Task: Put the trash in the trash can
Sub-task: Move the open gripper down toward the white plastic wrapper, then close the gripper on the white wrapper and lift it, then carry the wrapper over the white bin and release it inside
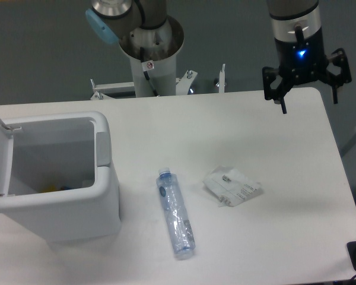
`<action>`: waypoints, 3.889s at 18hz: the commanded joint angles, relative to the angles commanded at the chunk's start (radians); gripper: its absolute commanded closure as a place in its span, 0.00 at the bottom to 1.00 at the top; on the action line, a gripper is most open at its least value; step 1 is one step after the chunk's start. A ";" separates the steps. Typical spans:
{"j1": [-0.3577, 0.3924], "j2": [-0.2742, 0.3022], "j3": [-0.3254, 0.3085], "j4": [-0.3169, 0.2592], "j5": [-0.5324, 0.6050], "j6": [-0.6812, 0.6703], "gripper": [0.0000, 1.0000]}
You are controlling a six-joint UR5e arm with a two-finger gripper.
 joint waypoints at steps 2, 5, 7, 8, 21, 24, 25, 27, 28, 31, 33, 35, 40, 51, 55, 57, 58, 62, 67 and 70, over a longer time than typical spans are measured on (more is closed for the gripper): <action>-0.002 0.000 -0.003 0.000 -0.003 -0.002 0.00; 0.001 -0.005 -0.003 0.000 -0.038 -0.026 0.00; 0.029 -0.006 0.011 0.000 -0.046 -0.066 0.00; 0.038 -0.006 0.011 -0.002 -0.046 -0.086 0.00; 0.146 -0.052 -0.038 0.053 -0.095 -0.075 0.00; 0.137 -0.060 -0.077 0.084 -0.149 -0.089 0.00; 0.127 -0.072 -0.099 0.097 -0.147 -0.090 0.00; 0.086 -0.077 -0.179 0.130 -0.146 -0.072 0.00; 0.069 -0.083 -0.202 0.155 -0.143 0.014 0.00; 0.032 -0.095 -0.245 0.146 -0.140 0.350 0.00; -0.004 -0.103 -0.261 0.143 -0.137 0.536 0.00; -0.029 -0.106 -0.317 0.152 -0.140 0.711 0.00; -0.097 -0.150 -0.340 0.156 -0.140 0.827 0.00; -0.167 -0.242 -0.354 0.187 -0.002 0.793 0.85; -0.156 -0.258 -0.319 0.193 -0.003 0.697 0.97; -0.156 -0.253 -0.307 0.193 -0.003 0.655 1.00; -0.156 -0.250 -0.304 0.192 -0.002 0.653 1.00; -0.129 -0.213 -0.275 0.184 -0.018 0.582 1.00; -0.109 -0.114 -0.255 0.158 -0.237 0.326 1.00; -0.135 -0.016 -0.216 0.161 -0.415 0.001 1.00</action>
